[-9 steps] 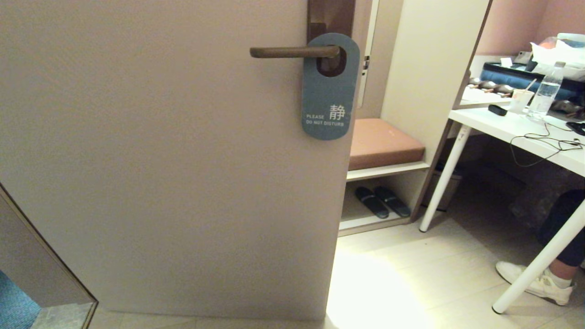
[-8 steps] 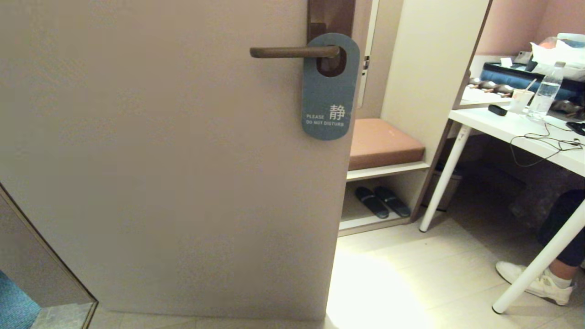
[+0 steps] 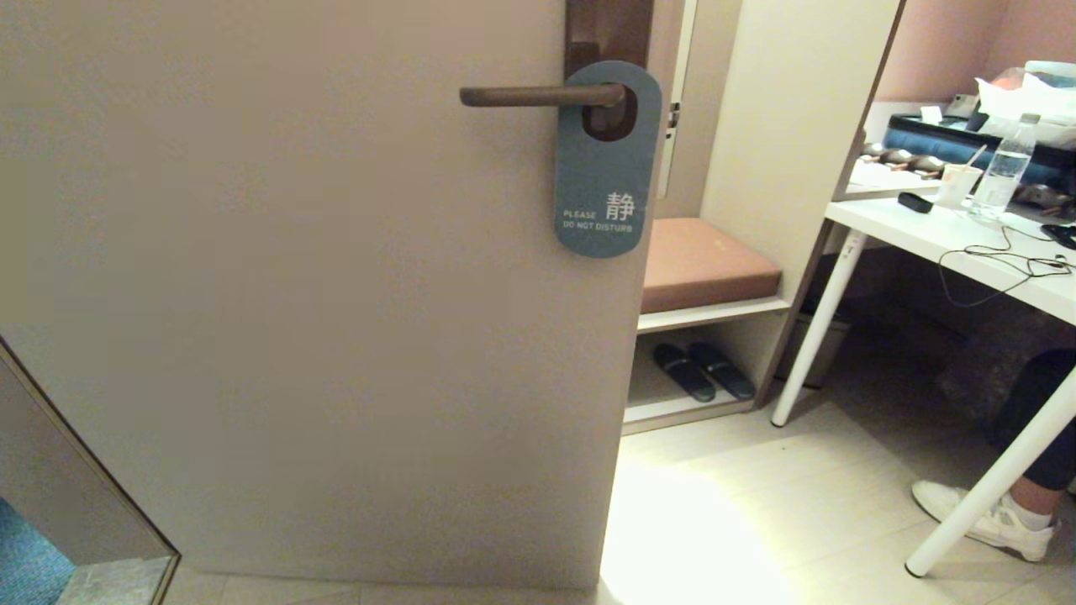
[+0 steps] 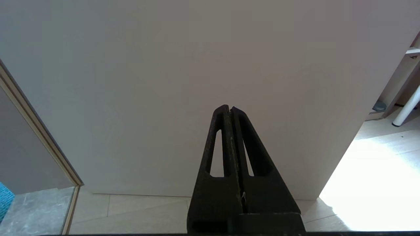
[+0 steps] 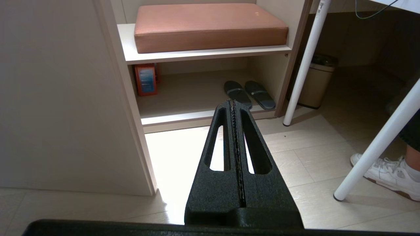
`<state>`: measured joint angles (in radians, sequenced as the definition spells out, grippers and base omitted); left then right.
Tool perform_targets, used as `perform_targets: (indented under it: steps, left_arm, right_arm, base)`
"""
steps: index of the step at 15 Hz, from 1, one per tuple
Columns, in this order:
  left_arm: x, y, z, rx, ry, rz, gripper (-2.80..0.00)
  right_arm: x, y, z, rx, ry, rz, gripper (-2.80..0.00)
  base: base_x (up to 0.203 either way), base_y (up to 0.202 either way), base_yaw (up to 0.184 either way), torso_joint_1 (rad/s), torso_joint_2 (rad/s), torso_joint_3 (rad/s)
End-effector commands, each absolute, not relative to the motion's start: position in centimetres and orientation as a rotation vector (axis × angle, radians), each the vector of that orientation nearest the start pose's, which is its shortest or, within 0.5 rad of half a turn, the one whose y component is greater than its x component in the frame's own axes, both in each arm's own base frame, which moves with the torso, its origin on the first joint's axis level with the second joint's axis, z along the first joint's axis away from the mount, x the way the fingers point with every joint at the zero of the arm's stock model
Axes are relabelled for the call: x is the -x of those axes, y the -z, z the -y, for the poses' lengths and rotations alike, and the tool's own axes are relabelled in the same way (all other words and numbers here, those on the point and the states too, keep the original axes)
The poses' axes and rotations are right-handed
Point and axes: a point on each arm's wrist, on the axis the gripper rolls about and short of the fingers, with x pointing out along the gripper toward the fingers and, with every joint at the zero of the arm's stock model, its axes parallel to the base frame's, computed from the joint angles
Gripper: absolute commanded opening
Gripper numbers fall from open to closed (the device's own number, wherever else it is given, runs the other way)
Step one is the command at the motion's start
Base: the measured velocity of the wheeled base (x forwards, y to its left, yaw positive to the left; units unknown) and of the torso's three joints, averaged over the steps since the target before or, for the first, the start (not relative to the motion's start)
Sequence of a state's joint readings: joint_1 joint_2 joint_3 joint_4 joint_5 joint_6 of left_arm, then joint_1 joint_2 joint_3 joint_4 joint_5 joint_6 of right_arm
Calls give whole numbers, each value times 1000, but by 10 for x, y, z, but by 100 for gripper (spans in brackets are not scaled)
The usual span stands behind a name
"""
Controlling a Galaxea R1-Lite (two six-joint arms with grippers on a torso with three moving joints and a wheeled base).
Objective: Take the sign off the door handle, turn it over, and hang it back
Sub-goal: Take down the sign
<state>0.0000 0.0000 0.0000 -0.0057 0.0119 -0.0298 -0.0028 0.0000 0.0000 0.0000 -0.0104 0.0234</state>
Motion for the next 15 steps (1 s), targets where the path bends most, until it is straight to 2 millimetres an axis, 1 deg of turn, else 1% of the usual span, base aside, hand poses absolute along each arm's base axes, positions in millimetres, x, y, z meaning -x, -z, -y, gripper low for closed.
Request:
perform_targets:
  steps: [1,15]
  left_arm:
    - [23,-76,0,31,-12,6,-280]
    - [23,-76,0,31,-12,6,-280]
  right_arm:
    - [23,-75,0,-23,13,0,-280]
    - [23,-75,0,-9,4,0,-280]
  base:
    - [0,0,0,0,0,0]
    - [0,0,0,0,0,0]
